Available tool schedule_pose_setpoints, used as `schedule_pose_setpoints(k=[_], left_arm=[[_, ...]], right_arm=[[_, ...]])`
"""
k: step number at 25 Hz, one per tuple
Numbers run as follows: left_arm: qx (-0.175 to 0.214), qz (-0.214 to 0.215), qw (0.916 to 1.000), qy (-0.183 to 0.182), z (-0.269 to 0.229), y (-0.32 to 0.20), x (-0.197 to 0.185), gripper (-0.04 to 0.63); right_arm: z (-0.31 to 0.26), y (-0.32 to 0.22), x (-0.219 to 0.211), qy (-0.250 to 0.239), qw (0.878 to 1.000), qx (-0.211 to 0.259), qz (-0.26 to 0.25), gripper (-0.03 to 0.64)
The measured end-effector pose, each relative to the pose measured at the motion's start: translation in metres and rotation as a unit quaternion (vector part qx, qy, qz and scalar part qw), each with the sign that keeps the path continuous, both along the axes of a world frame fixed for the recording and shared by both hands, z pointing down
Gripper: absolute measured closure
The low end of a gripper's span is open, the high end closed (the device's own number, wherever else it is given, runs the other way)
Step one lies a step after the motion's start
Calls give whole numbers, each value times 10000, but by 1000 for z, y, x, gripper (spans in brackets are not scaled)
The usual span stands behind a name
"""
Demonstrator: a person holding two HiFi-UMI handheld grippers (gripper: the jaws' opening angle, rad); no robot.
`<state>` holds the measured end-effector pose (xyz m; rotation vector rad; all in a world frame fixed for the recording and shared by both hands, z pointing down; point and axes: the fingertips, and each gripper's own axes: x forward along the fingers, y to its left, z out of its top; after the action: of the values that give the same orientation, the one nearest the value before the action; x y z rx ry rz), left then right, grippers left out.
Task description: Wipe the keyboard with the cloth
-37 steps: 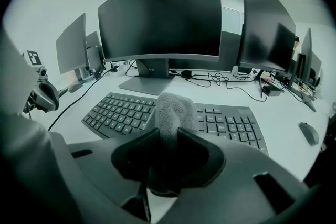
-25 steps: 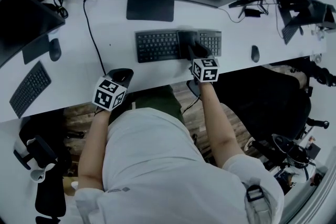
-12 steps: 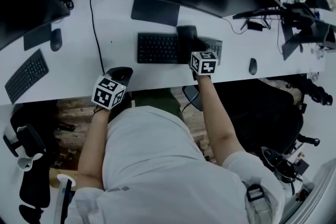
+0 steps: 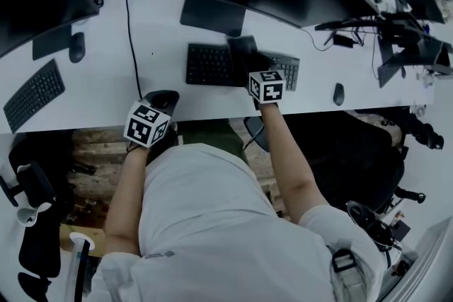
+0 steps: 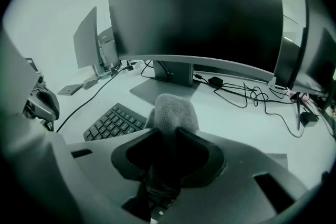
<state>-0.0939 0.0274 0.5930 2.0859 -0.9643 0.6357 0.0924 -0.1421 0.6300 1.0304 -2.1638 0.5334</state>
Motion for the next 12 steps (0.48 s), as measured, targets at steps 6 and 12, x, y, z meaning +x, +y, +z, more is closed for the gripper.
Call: schedule_pose_setpoints(k=[6,12], left_arm=[[47,44,10000,10,0,2,-4,595],[57,186,9998,-4,0,5,-11,595]], right_arm=[[3,18,-5,45,10000,17,-38,496],[5,42,-1,81,9999,38,120,497]])
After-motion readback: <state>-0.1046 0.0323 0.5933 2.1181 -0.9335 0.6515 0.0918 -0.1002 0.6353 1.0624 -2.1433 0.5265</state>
